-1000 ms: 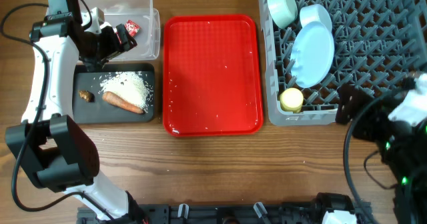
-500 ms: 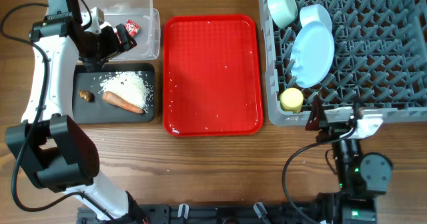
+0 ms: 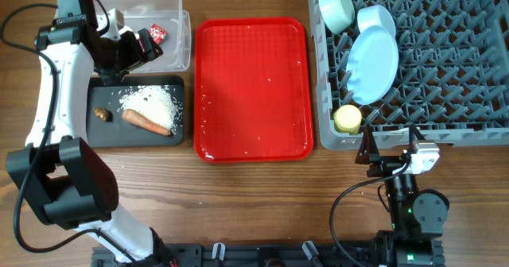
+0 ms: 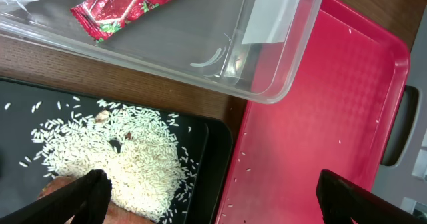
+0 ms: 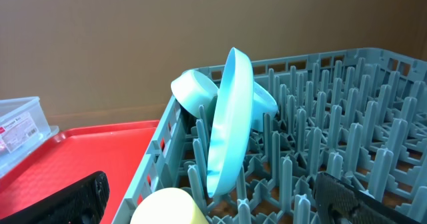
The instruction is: Sort waste into correct bins and load items into the dishwasher rack
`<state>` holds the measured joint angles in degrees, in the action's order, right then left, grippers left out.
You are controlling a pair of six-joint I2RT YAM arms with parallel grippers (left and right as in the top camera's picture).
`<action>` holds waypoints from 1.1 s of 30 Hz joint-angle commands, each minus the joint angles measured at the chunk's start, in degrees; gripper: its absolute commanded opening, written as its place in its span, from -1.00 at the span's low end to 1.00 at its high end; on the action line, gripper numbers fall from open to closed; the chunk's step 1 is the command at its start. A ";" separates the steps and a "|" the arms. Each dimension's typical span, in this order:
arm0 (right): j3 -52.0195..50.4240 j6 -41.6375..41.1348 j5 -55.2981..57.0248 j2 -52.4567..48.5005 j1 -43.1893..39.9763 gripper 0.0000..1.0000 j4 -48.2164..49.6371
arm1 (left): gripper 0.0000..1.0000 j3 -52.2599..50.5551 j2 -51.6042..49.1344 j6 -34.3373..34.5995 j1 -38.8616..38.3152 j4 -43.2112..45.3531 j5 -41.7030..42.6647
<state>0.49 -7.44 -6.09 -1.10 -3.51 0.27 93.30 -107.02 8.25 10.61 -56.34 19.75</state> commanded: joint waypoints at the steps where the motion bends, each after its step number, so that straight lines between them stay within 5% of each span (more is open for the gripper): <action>1: -0.20 -0.20 0.96 0.83 0.35 1.00 0.11 | 1.00 0.83 1.38 -0.07 0.02 0.13 0.09; 7: -0.20 -0.22 0.96 0.83 0.35 0.99 0.11 | 1.00 0.79 3.48 -1.79 0.00 -0.28 -1.88; 9: -0.20 -0.22 0.96 0.83 0.33 0.99 0.11 | 1.00 -0.02 7.04 -14.27 -3.08 5.55 2.40; 12: -0.20 -0.20 0.96 0.83 0.33 0.99 0.11 | 1.00 -7.72 16.92 -23.30 -7.13 15.04 2.49; 16: -0.20 -0.20 0.96 0.83 0.35 1.00 0.11 | 1.00 -32.57 36.15 -22.40 -6.84 35.34 2.23; 18: -0.20 -0.22 0.96 0.83 0.35 1.00 0.11 | 1.00 -53.55 51.47 -22.38 -6.86 51.52 2.05; 20: -0.20 -0.22 0.96 0.83 0.35 0.99 0.09 | 1.00 -67.80 64.00 -17.46 -6.86 58.38 -2.14; 24: -0.20 -0.20 0.96 0.83 0.35 0.99 0.11 | 1.00 -86.93 87.43 -6.36 -6.88 58.73 -10.16; 33: -0.20 -0.22 0.96 0.83 0.35 0.99 0.11 | 1.00 -92.96 103.41 -1.75 -7.89 52.06 -16.00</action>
<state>0.40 -7.44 -5.72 -0.73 -3.51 0.10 0.71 -6.09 5.37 3.03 -3.88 5.26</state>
